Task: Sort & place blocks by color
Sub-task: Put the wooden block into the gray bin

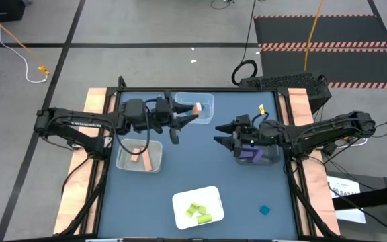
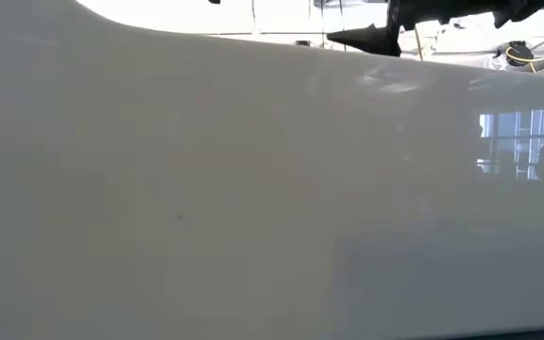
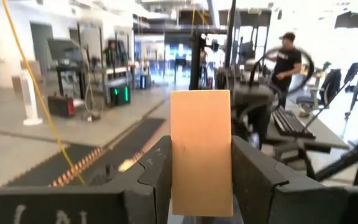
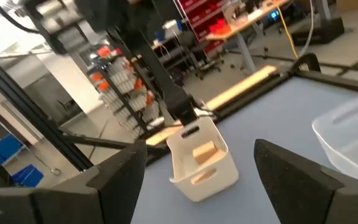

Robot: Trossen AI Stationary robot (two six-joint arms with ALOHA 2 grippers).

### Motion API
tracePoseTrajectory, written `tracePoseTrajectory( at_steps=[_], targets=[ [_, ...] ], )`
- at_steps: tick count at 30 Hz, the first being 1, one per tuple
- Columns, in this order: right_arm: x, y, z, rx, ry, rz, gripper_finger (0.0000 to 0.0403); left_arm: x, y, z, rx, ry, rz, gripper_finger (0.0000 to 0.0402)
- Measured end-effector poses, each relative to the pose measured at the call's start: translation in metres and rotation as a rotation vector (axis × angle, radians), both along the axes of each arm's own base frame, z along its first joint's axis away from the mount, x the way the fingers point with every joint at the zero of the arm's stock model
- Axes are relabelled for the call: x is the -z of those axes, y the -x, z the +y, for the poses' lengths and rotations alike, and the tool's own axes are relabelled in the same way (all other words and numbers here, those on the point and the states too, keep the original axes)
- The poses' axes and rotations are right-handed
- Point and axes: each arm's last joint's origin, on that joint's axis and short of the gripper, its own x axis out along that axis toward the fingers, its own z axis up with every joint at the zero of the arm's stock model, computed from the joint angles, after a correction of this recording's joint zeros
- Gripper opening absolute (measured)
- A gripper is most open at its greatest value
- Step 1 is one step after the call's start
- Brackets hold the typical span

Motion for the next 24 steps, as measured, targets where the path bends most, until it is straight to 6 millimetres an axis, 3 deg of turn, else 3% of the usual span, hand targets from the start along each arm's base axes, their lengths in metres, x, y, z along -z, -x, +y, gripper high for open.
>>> tracePoseTrajectory(
  at_steps=[6, 9, 13, 20, 24],
  targets=[
    [-0.001, 0.000, 0.000, -0.003, 0.016, -0.008, 0.0286, 0.023, 0.004, 0.000, 0.001, 0.192, 0.240, 0.0127],
    [0.000, 0.000, 0.001, -0.036, 0.011, -0.002, 0.0286, 0.039, 0.020, -0.001, -0.039, 0.334, 0.459, 0.0127],
    [0.006, 0.000, 0.002, -0.075, -0.064, 0.056, 0.0286, 0.060, 0.056, -0.005, -0.148, 0.501, 0.805, 0.0127],
    [0.031, 0.013, 0.002, -0.217, -0.333, 0.373, 0.0286, 0.083, 0.111, -0.018, -0.362, 0.612, 1.310, 0.0127],
    [0.046, 0.025, 0.017, -0.353, -0.531, 0.607, 0.0286, 0.092, 0.120, -0.024, -0.401, 0.628, 1.415, 0.0127]
  ],
)
